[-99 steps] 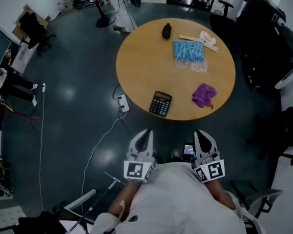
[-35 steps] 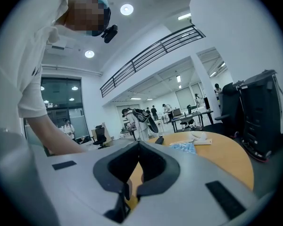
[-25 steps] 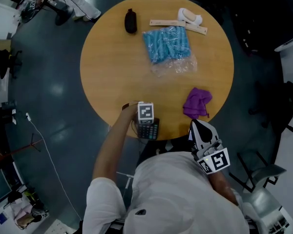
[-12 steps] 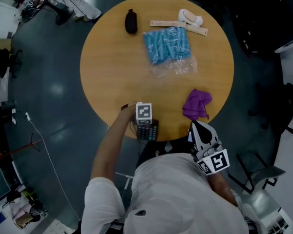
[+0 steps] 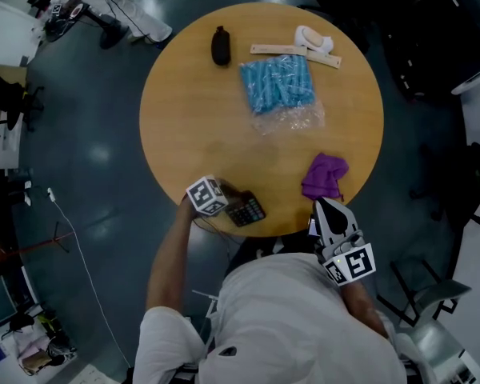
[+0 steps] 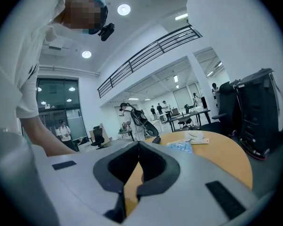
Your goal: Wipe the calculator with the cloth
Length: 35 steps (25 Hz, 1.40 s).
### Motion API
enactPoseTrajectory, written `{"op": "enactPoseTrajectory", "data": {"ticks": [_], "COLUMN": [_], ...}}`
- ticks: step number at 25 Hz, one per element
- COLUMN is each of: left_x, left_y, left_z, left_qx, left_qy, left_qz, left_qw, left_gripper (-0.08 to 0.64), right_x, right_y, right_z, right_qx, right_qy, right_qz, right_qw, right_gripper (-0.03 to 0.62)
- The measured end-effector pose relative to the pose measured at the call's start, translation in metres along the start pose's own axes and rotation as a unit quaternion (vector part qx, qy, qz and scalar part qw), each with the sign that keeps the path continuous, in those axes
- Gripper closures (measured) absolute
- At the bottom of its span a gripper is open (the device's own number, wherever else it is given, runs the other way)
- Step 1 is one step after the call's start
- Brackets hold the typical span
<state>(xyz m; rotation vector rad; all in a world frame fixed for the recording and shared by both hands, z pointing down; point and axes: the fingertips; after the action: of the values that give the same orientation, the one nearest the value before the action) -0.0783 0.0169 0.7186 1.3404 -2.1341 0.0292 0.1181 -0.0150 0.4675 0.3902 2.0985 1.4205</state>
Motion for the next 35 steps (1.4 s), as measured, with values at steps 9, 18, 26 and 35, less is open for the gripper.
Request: {"op": "enactPoseTrajectory", "data": {"ticks": [9,18,26,35], "left_x": [0.012,-0.026,-0.041,-0.049], "left_y": [0.007,-0.026,-0.041,-0.044], "left_z": [0.057,0.121,0.142,0.148], "left_qx": [-0.347,-0.555,-0.580,-0.579], "left_qy": [-0.093,-0.109,-0.113,-0.122], "left_qz": [0.319,0.459,0.468,0.466], "left_qw": [0.8768,0.6853,0.6572,0.6576], "left_gripper": [0.515,0.515,0.515,0.515], "right_x": [-0.011,-0.104,-0.154,-0.171], "right_y": [-0.005,0.052,0.162,0.242], "right_z": [0.001,-0.014,-0.037,-0.061], "right_qx": [-0.009,0.086,0.278,0.420], "right_qy": [0.017,0.103,0.109,0.152], "right_qz": [0.026,0.048,-0.056,-0.096], "right_qw": [0.999,0.990,0.953,0.890], "right_gripper": [0.578,0.578,0.490,0.350]}}
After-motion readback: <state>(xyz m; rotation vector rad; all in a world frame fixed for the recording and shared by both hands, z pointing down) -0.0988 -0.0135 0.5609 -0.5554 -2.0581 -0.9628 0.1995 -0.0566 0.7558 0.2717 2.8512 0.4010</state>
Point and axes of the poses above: the fingertips, and each gripper's own axes: z backward along the fingers, x to its left, y out of its underside, and after that the axes turned 7 degrees about x, right-handed
